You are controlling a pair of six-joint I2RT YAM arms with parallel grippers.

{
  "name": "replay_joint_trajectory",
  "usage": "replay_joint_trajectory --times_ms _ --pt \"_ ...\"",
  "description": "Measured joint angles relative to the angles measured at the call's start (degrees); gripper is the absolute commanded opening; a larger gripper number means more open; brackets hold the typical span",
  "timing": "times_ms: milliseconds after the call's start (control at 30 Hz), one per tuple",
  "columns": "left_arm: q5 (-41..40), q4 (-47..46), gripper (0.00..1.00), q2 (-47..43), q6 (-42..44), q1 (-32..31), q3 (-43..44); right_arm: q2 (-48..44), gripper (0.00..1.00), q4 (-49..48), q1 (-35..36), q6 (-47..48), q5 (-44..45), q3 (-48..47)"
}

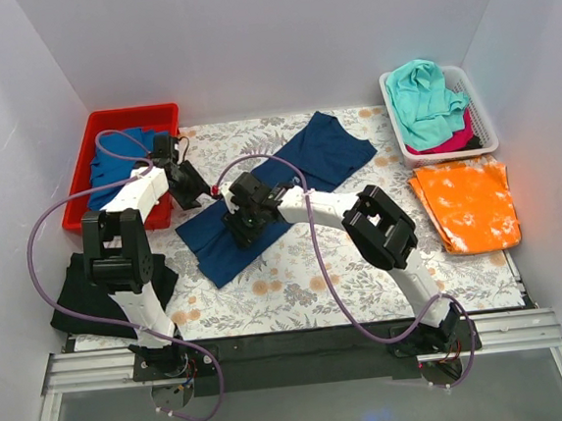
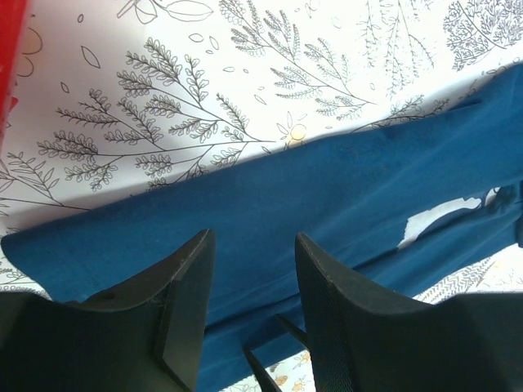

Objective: Fold and stack the t-shirts
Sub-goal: Rotate the tshirt 90 degrees

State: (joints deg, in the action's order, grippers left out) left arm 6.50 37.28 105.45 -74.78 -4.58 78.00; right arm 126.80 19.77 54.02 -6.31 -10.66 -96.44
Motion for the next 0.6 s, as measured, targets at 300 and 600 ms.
replay_joint_trajectory --times_ms 300,600 --pt "4.46 -0.94 0.42 0.37 1.09 0.15 0.55 -12.85 0.46 -2.51 0.13 -1.01 2.23 18.95" --pt "9.42 -3.19 0.42 6.45 4.13 -2.95 8.33 -27.63 0.38 6.62 0.15 -1.07 6.88 35.30"
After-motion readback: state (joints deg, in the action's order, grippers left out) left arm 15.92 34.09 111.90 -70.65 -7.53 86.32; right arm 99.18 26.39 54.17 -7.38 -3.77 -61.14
